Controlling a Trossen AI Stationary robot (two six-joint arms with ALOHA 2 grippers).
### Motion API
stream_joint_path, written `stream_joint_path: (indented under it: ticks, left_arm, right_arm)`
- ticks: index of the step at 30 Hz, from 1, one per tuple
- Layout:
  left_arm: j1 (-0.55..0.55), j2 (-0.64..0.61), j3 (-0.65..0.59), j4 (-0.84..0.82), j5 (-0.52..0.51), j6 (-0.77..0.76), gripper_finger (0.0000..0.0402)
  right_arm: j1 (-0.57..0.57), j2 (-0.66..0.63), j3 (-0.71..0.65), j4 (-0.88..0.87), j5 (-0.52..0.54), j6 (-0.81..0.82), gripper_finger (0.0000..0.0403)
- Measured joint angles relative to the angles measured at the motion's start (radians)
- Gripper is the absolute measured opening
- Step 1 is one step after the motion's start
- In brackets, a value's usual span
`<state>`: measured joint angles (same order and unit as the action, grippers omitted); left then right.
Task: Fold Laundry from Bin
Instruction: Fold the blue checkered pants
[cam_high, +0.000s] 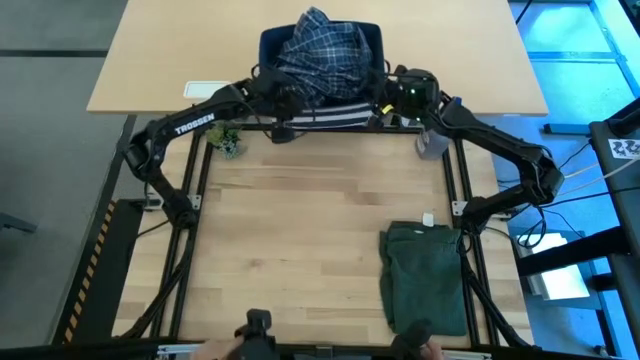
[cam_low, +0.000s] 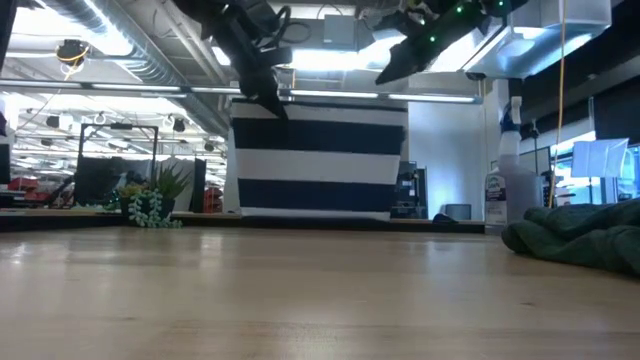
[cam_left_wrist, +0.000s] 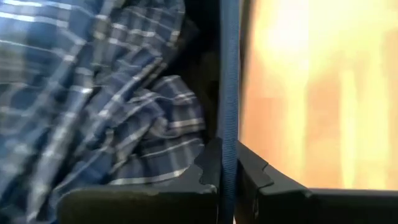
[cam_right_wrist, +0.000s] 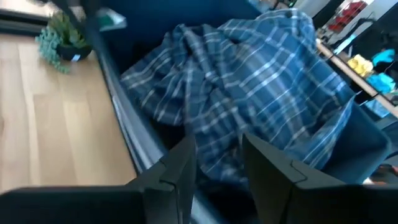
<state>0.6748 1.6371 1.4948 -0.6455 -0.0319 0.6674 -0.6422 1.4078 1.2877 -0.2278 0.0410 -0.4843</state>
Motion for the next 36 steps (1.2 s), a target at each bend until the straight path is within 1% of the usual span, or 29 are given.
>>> stream_joint_path:
  ticks: [4, 7, 12, 17, 19, 22, 26, 31, 34, 36]
  left_arm:
    - [-0.045, -0.002, -0.017, -0.031, -0.006, -0.007, 0.0005]
    - [-0.075, -0.003, -0.035, -0.037, -0.010, -0.012, 0.0004]
    - [-0.127, -0.003, -0.089, -0.043, -0.003, -0.042, 0.0003]
    - [-0.167, -0.001, -0.140, -0.046, -0.002, -0.059, 0.0002]
    - [-0.178, 0.000, -0.148, -0.044, -0.015, -0.070, 0.0002]
    - [-0.187, 0.000, -0.150, -0.037, -0.039, -0.089, 0.0002]
    - [-0.188, 0.000, -0.150, -0.026, -0.047, -0.089, 0.0001]
    - [-0.188, 0.000, -0.150, -0.019, -0.048, -0.090, 0.0001]
    - [-0.188, 0.000, -0.150, -0.015, -0.054, -0.092, 0.0001]
    - [-0.188, 0.000, -0.150, -0.012, -0.055, -0.092, 0.0001]
  right_arm:
    - [0.000, 0.002, 0.013, 0.016, 0.000, -0.016, 0.0133]
    - [0.000, 0.021, 0.013, 0.029, 0.000, -0.024, 0.0147]
    - [0.000, 0.095, 0.013, 0.080, 0.003, -0.045, 0.0203]
    - [0.000, 0.166, 0.013, 0.209, 0.059, -0.049, 0.0263]
    - [-0.004, 0.192, 0.013, 0.244, 0.070, -0.050, 0.0280]
    - [-0.008, 0.226, 0.019, 0.257, 0.060, -0.050, 0.0294]
    - [-0.007, 0.278, 0.063, 0.202, 0.052, -0.048, 0.0294]
    - [-0.007, 0.347, 0.101, 0.140, 0.007, -0.048, 0.0282]
    - [-0.006, 0.365, 0.101, 0.145, 0.008, -0.050, 0.0257]
    - [-0.006, 0.366, 0.102, 0.143, 0.009, -0.057, 0.0222]
